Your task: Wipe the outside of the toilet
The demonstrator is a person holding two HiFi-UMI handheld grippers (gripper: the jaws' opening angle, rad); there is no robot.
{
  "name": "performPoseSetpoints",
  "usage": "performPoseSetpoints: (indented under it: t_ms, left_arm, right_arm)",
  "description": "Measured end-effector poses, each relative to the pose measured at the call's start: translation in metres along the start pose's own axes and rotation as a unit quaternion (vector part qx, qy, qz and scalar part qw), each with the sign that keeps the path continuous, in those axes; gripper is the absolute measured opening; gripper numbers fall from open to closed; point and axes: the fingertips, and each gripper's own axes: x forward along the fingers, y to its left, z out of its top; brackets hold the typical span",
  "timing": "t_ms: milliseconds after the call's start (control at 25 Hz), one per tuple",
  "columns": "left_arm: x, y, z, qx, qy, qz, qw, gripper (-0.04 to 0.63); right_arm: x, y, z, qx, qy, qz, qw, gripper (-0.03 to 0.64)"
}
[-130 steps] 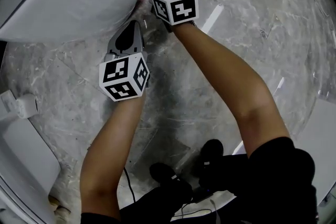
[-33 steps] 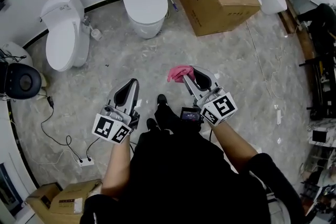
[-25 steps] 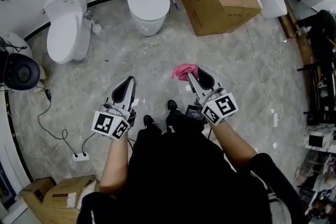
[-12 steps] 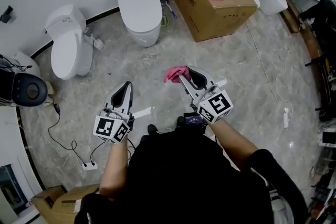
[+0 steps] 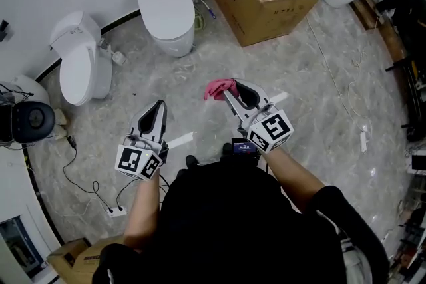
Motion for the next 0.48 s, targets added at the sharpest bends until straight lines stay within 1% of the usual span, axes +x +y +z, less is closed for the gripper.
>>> performPoseSetpoints:
  t_ms: [80,240,480]
  left_arm:
    - [0.000,-0.003,0.000,0.003,-0.006,-0.001,1.0000,0.014]
    - [0.003,-0.006,-0.003,0.002,-0.001,-0.004,1.0000,0.014]
    - [0.002,-0.003,-0.004,0.005,-0.004,0.025,0.9997,0.014]
  right_arm:
    - [-0.003,-0.004,-0.001,0.000,-0.001,-0.005,1.000,0.117]
    - [-0.009,-0.012,0.000,0.000,-0.005,-0.021,1.000,0.117]
    - [-0.014,-0.013,-0.002,0.005,-0.010,-0.031,0.999,0.117]
